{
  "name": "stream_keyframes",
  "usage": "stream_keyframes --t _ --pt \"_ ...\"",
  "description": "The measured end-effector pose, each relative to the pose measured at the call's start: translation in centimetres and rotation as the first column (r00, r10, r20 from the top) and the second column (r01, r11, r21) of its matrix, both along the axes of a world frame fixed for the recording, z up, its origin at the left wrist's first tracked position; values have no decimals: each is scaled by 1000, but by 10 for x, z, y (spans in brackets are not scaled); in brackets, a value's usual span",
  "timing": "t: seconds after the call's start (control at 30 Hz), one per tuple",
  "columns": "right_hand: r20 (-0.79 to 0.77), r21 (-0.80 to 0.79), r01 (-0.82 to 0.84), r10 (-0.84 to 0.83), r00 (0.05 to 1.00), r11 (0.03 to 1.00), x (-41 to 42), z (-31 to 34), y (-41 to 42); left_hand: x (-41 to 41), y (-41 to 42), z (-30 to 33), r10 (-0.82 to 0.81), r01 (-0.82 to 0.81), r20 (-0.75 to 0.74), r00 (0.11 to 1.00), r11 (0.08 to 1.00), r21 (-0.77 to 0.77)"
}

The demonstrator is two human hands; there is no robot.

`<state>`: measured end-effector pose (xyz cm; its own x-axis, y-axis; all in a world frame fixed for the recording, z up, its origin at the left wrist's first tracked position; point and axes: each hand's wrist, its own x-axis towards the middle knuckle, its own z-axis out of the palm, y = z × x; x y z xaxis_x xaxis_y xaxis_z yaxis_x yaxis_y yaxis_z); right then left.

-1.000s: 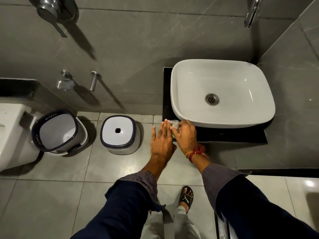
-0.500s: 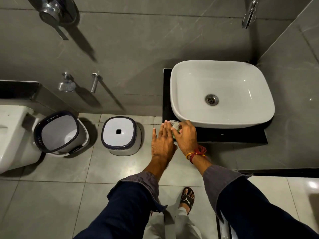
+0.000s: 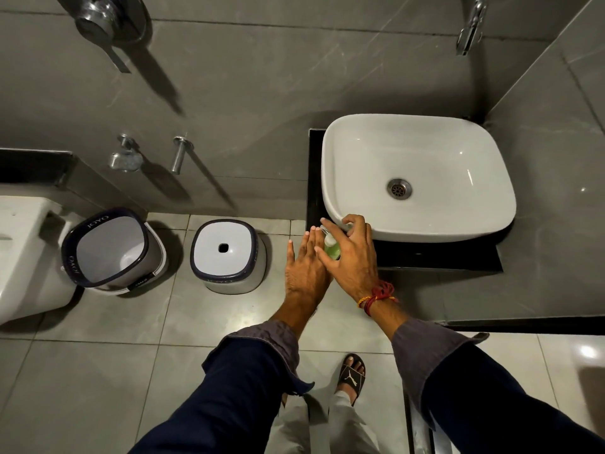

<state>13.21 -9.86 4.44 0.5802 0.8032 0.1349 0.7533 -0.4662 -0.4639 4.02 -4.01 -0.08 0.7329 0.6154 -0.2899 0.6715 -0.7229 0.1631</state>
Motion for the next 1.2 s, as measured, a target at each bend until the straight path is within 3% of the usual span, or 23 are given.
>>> stream_keyframes --t 0.37,0.6,0.67,0.73,0.8,0.87,1.2 --pt "-64 106 -117 124 990 987 -4 -2 -15 0 -2 -3 13 -13 2 1000 1000 20" --pt "-85 89 -159 167 982 983 -1 -11 -32 0 -2 0 26 -26 16 1000 1000 -5" --pt "-119 129 -118 134 984 985 -3 -14 -36 -1 -1 0 30 -29 33 999 1000 -9" --pt "-241 147 43 -6 971 988 -5 -19 -40 -2 0 -1 32 -32 43 999 999 -3" --pt "-333 35 112 -94 938 993 -5 -23 -39 -2 0 -2 23 -23 39 999 1000 8" --pt "-369 -75 38 -63 927 996 -6 -27 -35 -1 0 -5 24 -25 60 998 1000 17" --pt "-322 -145 -72 22 946 987 -5 -29 -2 9 28 -8 58 -61 72 996 998 30"
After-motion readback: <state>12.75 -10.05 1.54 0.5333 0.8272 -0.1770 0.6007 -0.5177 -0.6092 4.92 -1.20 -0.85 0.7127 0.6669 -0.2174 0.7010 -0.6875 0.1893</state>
